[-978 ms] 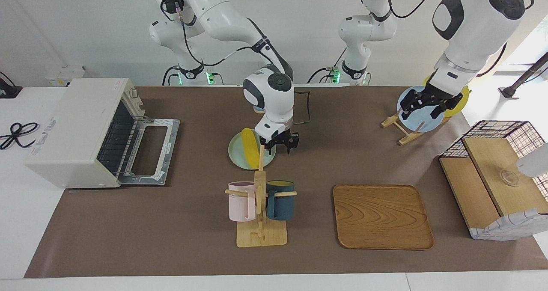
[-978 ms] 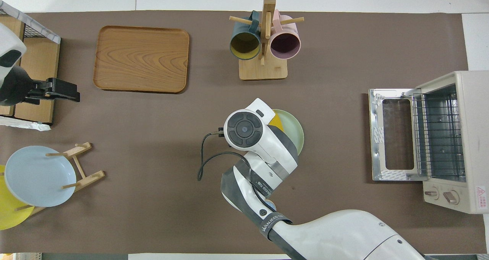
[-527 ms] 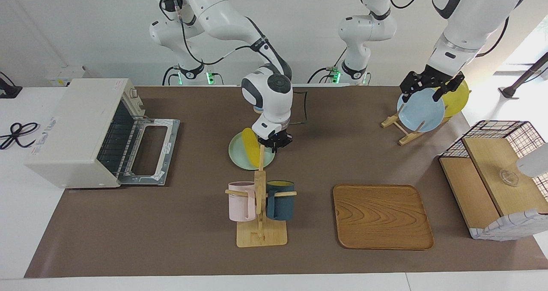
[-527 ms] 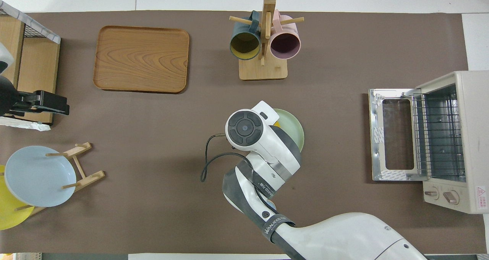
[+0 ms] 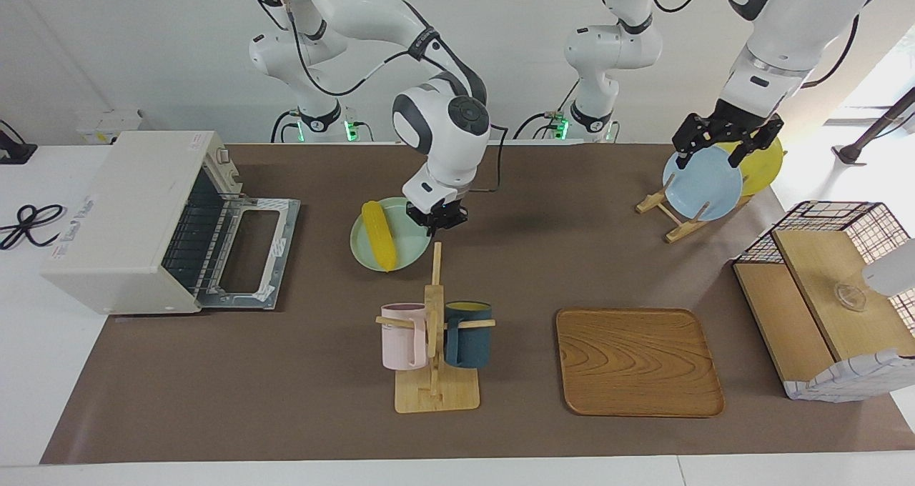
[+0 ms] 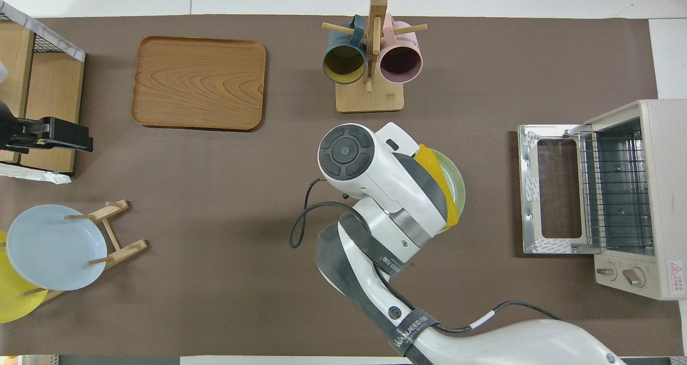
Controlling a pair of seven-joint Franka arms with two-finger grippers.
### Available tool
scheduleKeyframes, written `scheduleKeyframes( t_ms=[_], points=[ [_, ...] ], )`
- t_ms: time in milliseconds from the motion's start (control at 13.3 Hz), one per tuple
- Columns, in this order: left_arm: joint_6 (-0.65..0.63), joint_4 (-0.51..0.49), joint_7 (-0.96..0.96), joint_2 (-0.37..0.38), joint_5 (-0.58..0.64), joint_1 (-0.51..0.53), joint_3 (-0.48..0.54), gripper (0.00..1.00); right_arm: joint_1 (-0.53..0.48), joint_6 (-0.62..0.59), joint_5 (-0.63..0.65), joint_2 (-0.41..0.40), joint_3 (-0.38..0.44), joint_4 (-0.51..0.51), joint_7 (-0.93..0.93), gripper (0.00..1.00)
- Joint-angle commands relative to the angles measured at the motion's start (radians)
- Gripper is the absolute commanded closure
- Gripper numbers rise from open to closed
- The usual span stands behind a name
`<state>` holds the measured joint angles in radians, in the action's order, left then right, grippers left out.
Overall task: Put corn in oven
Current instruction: 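Carry the corn with the right gripper toward the open oven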
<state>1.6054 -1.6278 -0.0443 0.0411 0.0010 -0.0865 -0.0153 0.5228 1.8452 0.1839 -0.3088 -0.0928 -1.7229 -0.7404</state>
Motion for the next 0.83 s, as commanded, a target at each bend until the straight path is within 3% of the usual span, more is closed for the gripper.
scheduleKeyframes(
  t_ms=[0, 151, 452, 753],
  points=[
    [0.039, 0.023, 0.0, -0.044, 0.004, -0.024, 0.021, 0.0, -0.081, -0.084, 0.026, 0.104, -0.004, -0.061, 0.01, 1.0],
    [0.062, 0.022, 0.001, -0.059, 0.004, -0.024, 0.021, 0.0, -0.151, -0.151, 0.032, 0.148, -0.004, -0.102, 0.015, 1.0],
    [-0.025, 0.046, 0.0, -0.056, 0.005, -0.039, 0.018, 0.0, -0.256, -0.147, 0.06, 0.186, -0.004, -0.185, 0.022, 1.0],
    [-0.035, 0.043, 0.004, -0.052, -0.002, -0.026, 0.017, 0.0, -0.45, -0.077, 0.124, 0.182, -0.005, -0.187, 0.24, 1.0]
  ],
)
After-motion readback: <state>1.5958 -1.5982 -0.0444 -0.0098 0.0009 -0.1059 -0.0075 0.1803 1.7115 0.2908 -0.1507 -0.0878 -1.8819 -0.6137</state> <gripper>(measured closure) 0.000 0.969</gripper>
